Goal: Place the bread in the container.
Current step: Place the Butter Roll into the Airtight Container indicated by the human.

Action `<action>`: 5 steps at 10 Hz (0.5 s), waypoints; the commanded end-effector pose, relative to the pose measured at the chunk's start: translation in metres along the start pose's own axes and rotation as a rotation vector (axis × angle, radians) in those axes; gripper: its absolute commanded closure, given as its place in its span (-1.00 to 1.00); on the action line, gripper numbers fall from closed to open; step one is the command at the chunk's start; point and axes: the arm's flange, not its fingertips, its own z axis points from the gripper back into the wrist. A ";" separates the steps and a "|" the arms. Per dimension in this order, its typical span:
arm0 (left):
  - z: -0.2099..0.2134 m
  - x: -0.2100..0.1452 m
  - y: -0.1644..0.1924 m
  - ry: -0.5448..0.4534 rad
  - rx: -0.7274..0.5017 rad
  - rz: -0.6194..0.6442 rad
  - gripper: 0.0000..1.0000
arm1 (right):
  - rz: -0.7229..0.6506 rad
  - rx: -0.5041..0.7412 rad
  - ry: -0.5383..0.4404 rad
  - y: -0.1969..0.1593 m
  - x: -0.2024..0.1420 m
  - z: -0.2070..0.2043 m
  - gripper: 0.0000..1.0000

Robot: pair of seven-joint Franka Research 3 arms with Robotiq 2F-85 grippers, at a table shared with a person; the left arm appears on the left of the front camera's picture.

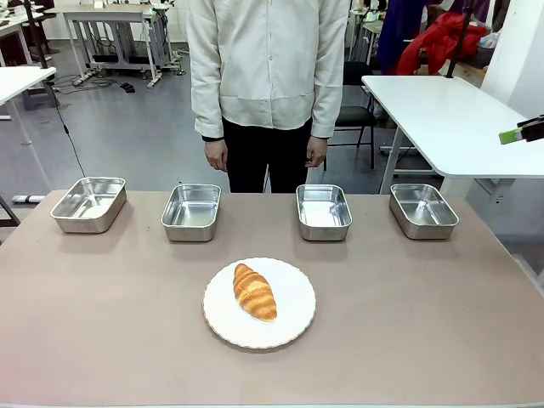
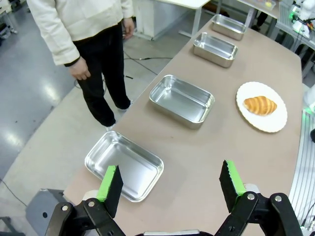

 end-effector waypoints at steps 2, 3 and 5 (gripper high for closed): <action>0.001 0.001 -0.002 -0.004 -0.007 -0.007 -1.00 | 0.000 0.005 -0.011 0.000 0.000 0.000 -1.00; 0.001 0.001 -0.002 -0.004 -0.007 -0.007 -1.00 | 0.000 0.005 -0.011 0.000 0.000 0.000 -1.00; 0.001 0.001 -0.002 -0.004 -0.007 -0.007 -1.00 | 0.000 0.005 -0.011 0.000 0.000 0.000 -1.00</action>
